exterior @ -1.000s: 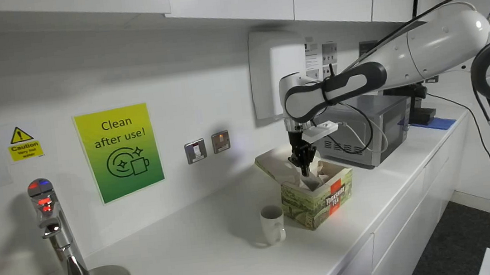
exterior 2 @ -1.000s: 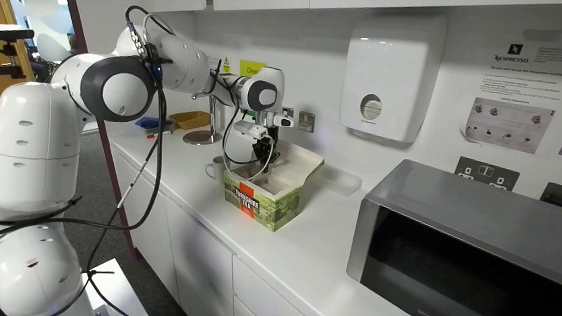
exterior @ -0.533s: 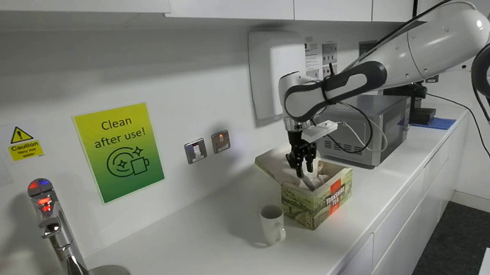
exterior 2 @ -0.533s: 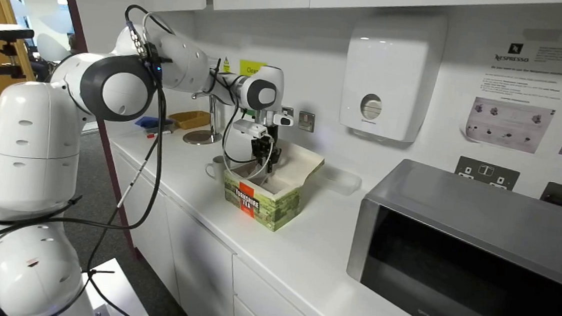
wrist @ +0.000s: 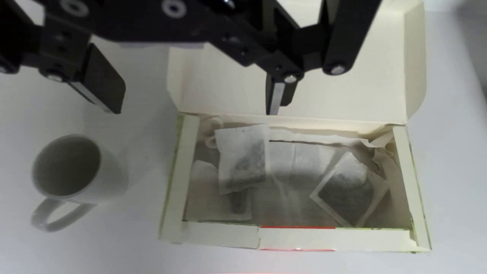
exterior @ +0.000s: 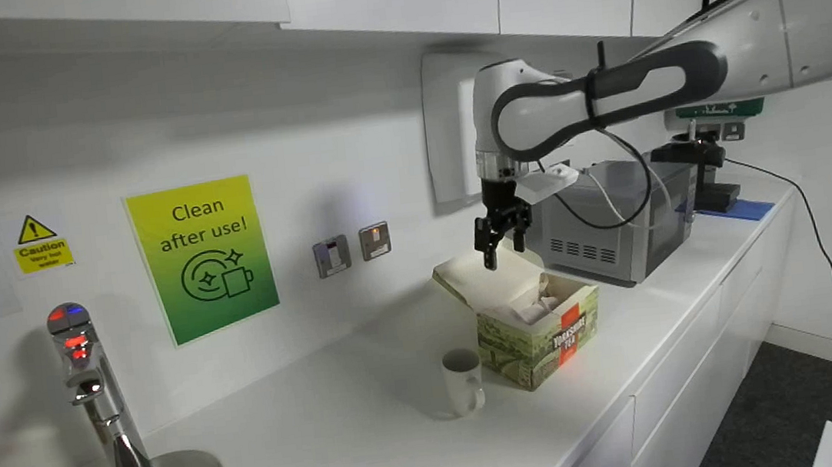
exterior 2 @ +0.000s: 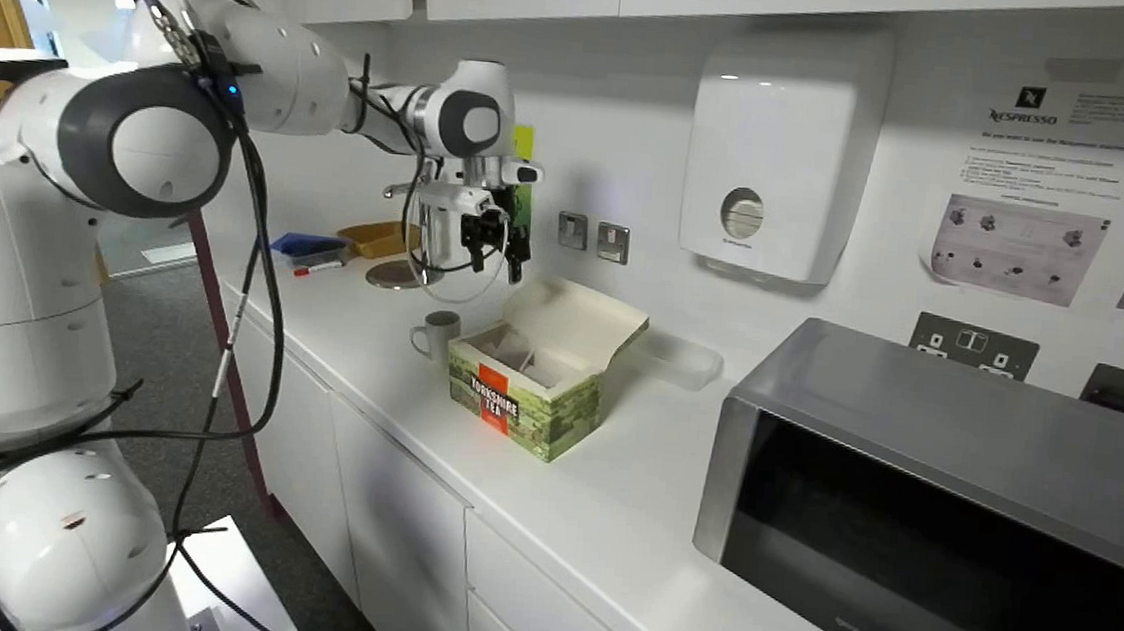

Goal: Pick up the tea bag from the white mug and put it in the green box

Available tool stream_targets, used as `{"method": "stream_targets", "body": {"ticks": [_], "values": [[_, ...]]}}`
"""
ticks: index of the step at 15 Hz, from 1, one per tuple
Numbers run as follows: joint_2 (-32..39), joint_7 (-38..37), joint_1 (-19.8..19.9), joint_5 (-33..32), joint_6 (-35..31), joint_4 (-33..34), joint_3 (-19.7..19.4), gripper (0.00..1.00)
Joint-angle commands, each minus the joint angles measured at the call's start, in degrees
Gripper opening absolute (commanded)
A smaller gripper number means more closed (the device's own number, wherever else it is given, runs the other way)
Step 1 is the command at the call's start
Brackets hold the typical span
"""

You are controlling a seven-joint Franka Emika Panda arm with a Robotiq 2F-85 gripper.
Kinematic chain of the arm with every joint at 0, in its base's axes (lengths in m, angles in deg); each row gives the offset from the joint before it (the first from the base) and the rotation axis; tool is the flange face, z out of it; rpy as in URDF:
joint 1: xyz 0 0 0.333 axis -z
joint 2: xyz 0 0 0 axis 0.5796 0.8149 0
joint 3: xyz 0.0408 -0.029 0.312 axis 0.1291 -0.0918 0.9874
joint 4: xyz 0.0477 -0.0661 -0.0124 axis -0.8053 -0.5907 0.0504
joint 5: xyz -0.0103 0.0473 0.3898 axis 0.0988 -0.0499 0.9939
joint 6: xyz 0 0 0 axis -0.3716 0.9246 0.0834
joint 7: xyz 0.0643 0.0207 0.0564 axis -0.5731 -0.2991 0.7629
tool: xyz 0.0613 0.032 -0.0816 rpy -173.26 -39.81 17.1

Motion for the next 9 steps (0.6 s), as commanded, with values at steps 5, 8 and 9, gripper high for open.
{"method": "stream_targets", "body": {"ticks": [5, 8, 9], "values": [[-8.7, -0.2, -2.1, -0.1, 1.2, -3.3, 4.7, 1.0], [-10.5, -0.2, -2.4, -0.1, 2.0, -4.4, 5.6, 1.0], [-10.6, -0.2, -2.3, -0.1, 2.0, -4.6, 5.5, 1.0]]}}
